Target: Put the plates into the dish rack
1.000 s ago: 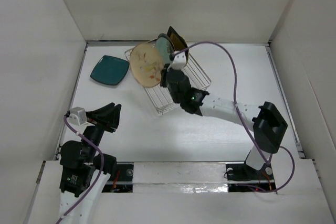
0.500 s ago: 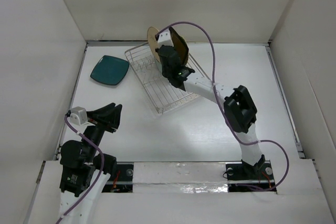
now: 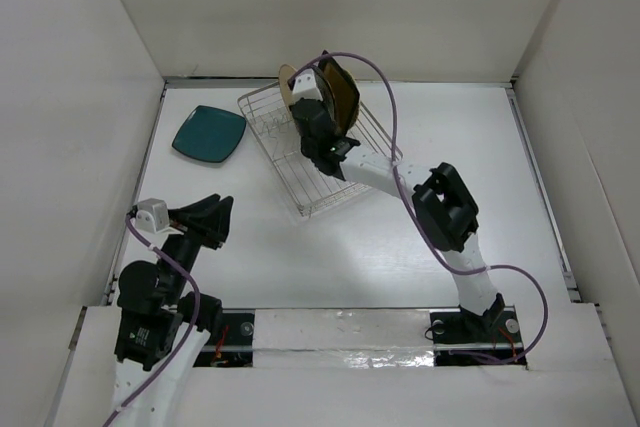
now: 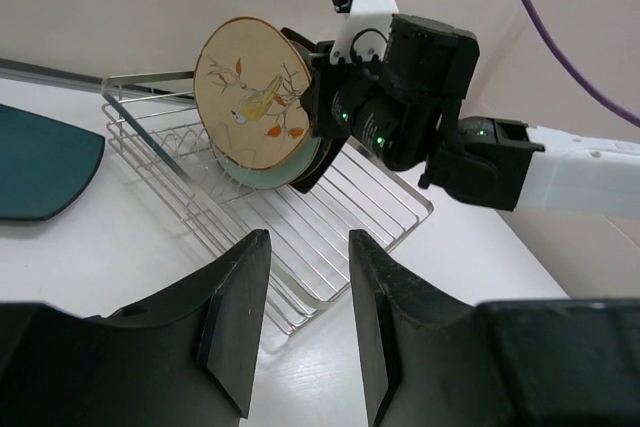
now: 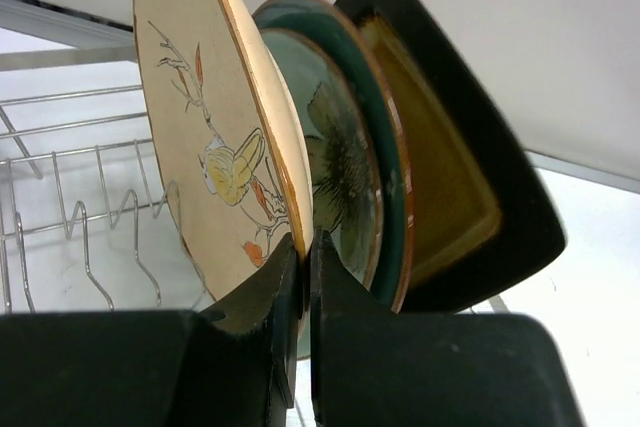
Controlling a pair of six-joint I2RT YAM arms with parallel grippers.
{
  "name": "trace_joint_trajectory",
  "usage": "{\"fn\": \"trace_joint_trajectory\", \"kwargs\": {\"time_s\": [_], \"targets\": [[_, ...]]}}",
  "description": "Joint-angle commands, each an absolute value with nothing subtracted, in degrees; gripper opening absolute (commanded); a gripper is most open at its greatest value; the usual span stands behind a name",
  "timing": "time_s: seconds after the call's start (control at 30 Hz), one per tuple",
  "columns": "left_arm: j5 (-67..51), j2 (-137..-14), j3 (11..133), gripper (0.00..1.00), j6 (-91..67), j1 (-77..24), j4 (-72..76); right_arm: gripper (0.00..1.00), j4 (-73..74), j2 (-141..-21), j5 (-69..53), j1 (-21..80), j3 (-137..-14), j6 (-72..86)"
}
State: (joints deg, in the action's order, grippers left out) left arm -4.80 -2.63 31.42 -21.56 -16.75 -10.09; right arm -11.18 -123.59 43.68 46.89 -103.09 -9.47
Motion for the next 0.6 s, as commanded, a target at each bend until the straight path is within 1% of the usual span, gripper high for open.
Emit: {"fn": "trace_joint_trajectory", "kwargs": {"time_s": [0.0,0.1,0.2,0.23,0.3,0.33,0.4,0.43,0.47,0.5,0.53,0.57], "targets": [[-3.7,-5.5,32.4,0.34,-22.0,-16.6,-8.1,0.0,-17.4,-125.0,46.1,50.5,-104.8,-8.6],[-3.2,-9.5,33.0,0.34,-22.0,-16.6,-8.5,0.0,-14.2,-127.3,47.8,51.2,-108.5,-8.6],[-2.7,-13.8,33.6,0.34,-22.8,-16.6,-8.5,0.1,-13.0,-127.1,48.1,51.8,-108.5,-7.3],[-1.9,-14.7,34.1,0.34,-23.0,-16.6,-8.6,0.18,-12.8,-126.7,47.7,51.8,-108.0,-6.8],[-0.7,-17.8,34.7,0.33,-23.6,-16.6,-8.4,0.25,-12.7,-124.3,47.3,51.8,-106.0,-4.8],[-0.5,-18.9,35.6,0.33,-23.7,-16.6,-7.9,0.34,-12.7,-123.4,46.6,51.8,-105.1,-4.2],[1.8,-23.0,37.0,0.34,-24.4,-16.6,-7.6,0.42,-12.7,-119.9,45.9,51.8,-102.6,-2.4],[2.3,-24.4,38.7,0.35,-24.6,-16.6,-7.6,0.51,-12.6,-118.4,44.7,51.8,-101.7,-1.9],[2.6,-26.0,39.5,0.36,-24.7,-16.6,-7.0,0.54,-12.2,-116.8,44.2,51.8,-100.7,-0.4],[3.1,-29.1,40.2,0.41,-25.0,-16.6,-6.6,0.58,-12.1,-115.2,43.6,51.8,-98.5,-0.1],[3.5,-30.7,41.1,0.43,-25.1,-16.6,-6.0,0.64,-12.0,-111.6,41.7,51.8,-97.1,1.9],[3.8,-32.7,41.6,0.45,-25.1,-16.6,-4.4,0.66,-12.0,-109.5,40.4,51.8,-95.6,3.8]]}}
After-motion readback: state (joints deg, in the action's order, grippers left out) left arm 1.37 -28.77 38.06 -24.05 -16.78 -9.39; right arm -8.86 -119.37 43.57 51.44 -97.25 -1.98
